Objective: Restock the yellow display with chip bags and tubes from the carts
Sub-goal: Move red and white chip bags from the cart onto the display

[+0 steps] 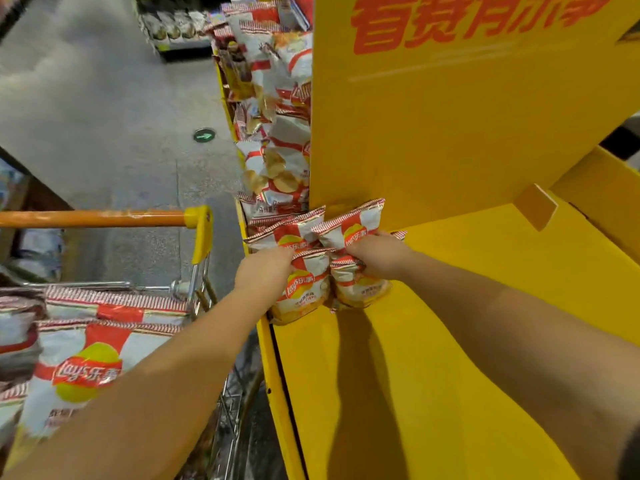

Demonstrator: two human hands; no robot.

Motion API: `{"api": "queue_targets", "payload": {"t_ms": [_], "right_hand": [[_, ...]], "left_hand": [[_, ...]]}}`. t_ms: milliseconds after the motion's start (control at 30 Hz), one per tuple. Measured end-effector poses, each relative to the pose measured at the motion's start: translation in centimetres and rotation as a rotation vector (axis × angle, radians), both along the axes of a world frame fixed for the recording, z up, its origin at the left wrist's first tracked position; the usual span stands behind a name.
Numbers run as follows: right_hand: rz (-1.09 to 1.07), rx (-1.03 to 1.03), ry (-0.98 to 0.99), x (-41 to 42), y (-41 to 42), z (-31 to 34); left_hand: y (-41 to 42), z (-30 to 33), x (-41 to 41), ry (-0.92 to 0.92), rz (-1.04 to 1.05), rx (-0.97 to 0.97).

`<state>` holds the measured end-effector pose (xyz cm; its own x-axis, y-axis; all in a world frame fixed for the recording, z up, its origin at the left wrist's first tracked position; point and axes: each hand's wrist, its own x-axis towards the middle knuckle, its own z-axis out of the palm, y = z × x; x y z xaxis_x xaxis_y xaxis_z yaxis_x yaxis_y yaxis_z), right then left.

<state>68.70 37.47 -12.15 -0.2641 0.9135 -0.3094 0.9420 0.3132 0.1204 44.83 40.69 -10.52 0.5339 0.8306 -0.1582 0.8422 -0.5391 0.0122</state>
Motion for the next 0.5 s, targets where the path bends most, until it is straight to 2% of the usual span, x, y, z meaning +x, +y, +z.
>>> {"api": "queue_targets", "payload": {"t_ms": [133,200,267,333,500], "right_hand": [[0.025,0.062,-0.043,-0.4,2.0,0.5],[0.038,0.1,-0.059,-0.4,1.9,0.0],[0.018,0.143,-0.077,-0.6,1.3,-0.8],[-0.063,0.186,-0.068,-1.0,1.0,-1.5],[-0.31,0.316,0.0,-2.2,0.0,-1.4]], "left_hand": [[0.6,-0.6,-0.2,-0.052,0.056,0.135],[0.6,-0.9,-0.5,-0.103,0.073,0.096],[0.2,-1.2,-0.9,-0.066,0.072,0.001],[-0.1,-1.8,-1.3,0.023,0.058,-0.021],[-0.4,-2.1,-1.3,0.103,0.098,0.143]]}}
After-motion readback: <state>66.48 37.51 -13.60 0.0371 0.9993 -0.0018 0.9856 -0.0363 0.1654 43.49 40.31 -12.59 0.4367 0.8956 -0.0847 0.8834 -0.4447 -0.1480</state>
